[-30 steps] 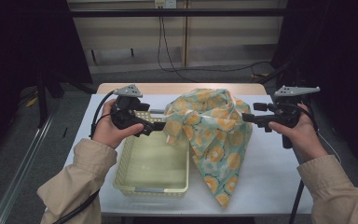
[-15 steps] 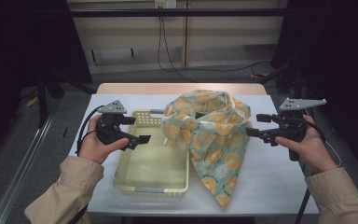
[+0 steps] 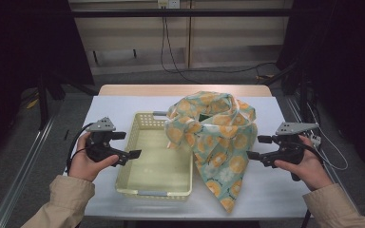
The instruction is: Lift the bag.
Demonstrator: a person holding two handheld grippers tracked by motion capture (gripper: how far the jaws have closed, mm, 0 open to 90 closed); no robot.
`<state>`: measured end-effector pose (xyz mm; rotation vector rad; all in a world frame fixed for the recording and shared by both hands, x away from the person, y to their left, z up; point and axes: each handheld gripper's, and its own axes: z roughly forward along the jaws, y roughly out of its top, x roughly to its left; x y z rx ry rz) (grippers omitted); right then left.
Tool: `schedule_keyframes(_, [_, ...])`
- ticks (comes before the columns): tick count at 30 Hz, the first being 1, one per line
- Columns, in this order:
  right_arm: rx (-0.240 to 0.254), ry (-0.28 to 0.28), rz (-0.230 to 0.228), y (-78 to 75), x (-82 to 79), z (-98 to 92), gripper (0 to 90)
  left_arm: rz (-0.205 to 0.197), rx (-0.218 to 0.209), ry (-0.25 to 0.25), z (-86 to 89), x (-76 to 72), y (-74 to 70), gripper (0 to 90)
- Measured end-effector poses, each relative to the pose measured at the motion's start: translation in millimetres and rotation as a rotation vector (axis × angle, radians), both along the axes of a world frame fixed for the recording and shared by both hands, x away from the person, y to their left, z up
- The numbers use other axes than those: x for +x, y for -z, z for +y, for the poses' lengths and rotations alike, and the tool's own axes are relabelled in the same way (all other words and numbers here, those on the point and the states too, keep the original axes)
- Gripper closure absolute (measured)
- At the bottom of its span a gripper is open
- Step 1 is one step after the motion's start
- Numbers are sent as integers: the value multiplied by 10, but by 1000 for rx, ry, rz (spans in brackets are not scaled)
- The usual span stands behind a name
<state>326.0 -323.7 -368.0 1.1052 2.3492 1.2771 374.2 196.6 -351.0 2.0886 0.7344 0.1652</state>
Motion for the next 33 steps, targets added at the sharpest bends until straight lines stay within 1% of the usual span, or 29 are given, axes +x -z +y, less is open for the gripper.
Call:
schedule_keyframes(2, [-16,3,-6,58,-13,8,201,-11,14,4,19,-27,30,69])
schedule_keyframes(5, [-23,14,-1,150,-43,22,201,-5,-1,-6,37,-80,93,68])
schedule_keyframes(6, [-21,14,2,183,-52,24,200,-1,5,-5,44,-94,111,68])
schedule_keyframes(8, [-17,20,7,240,-72,22,199,-10,14,-8,62,-115,141,70])
schedule_keyframes(9, [-14,19,9,268,-83,22,199,-7,19,-10,70,-125,150,68])
schedule_keyframes(10, [-16,22,9,293,-94,22,199,-4,12,-8,75,-136,163,67])
schedule_keyframes(13, [-27,28,5,361,-132,16,199,-7,18,-10,87,-179,182,67])
schedule_keyframes(14, [-24,31,4,385,-146,9,198,4,20,-16,92,-201,189,67])
schedule_keyframes(15, [-15,34,5,409,-160,1,198,-6,25,-12,102,-217,195,66])
schedule_keyframes(16, [-8,37,5,436,-175,-7,197,-10,22,-12,110,-238,201,66])
schedule_keyframes(17, [-11,40,6,465,-188,-15,198,-9,15,-15,119,-253,212,67])
schedule_keyframes(19, [-32,45,2,514,-219,-28,194,2,-5,-19,133,-287,249,65])
schedule_keyframes(20, [-41,52,-6,534,-235,-34,195,-2,-1,-18,142,-296,270,65])
schedule_keyframes(22, [-54,53,-2,561,-254,-34,193,11,6,-14,145,-322,301,63])
schedule_keyframes(23, [-47,51,0,570,-262,-32,192,8,9,-13,156,-327,311,64])
schedule_keyframes(26, [-10,53,4,590,-291,-36,191,22,-5,-32,197,-349,341,64])
schedule_keyframes(27, [-4,57,0,598,-302,-37,190,15,6,-27,211,-350,348,64])
schedule_keyframes(28, [-15,60,-3,604,-313,-35,185,26,-3,-35,211,-361,359,64])
schedule_keyframes(30, [-13,60,3,618,-333,-30,183,22,5,-32,224,-363,360,64])
schedule_keyframes(31, [-16,54,4,630,-342,-23,183,26,-1,-38,222,-370,359,64])
schedule_keyframes(33, [-42,48,5,652,-357,3,181,26,-1,-41,221,-373,356,64])
